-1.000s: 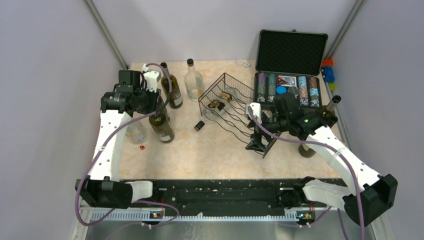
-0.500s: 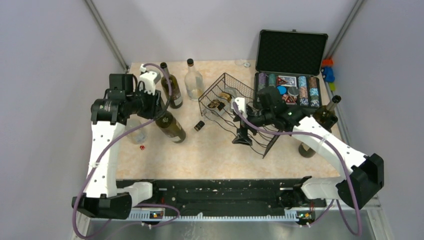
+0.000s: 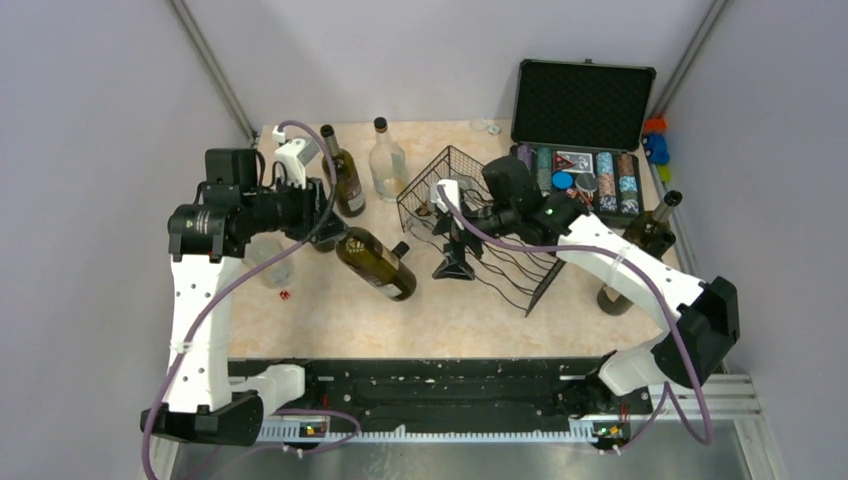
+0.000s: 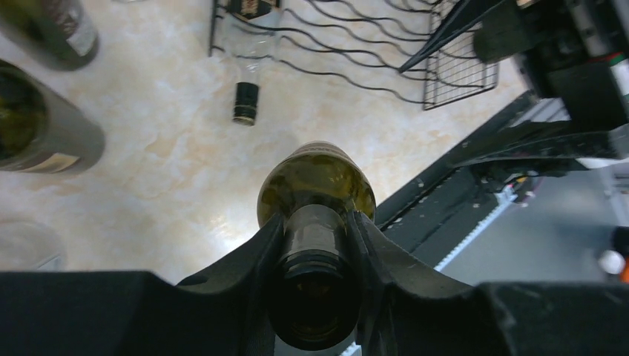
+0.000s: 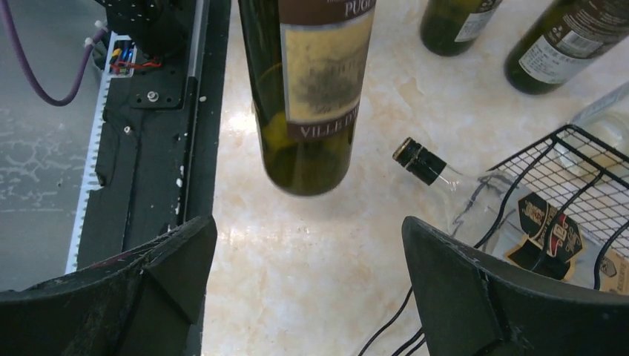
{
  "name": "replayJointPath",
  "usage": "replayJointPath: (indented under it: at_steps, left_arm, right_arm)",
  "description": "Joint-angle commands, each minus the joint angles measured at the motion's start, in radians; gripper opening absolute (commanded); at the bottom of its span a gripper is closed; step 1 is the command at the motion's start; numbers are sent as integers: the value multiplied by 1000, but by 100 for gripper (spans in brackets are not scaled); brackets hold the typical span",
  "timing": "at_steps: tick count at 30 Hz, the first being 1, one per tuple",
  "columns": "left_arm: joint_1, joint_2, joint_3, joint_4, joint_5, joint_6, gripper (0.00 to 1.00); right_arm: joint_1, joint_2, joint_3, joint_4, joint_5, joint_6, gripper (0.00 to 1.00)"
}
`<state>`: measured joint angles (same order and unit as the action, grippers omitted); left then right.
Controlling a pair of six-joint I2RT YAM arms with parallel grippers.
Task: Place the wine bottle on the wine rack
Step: Pick up the wine bottle from the center of the board.
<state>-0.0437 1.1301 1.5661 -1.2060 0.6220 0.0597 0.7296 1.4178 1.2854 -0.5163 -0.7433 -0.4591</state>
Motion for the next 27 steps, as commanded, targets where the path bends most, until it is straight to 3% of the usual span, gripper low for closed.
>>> replayJointPath:
  at_steps: [1, 12, 19, 23, 27]
  left_arm:
    - [2, -23, 31, 144, 196, -135, 0]
    - [2, 26, -11, 415, 315, -316, 0]
    - [2, 20, -81, 677, 347, -501, 0]
    - [2, 17, -119, 775, 349, -577, 0]
    - [2, 20, -147, 830, 327, -650, 0]
  right_arm:
    - [46, 42, 118, -30, -17, -11, 99]
    - [52, 87, 272, -139, 36, -27, 99]
    - [54, 51, 227, -117, 100, 10, 99]
    - [53, 32, 191, -55, 244, 84, 99]
    - [53, 24, 161, -27, 256, 132, 99]
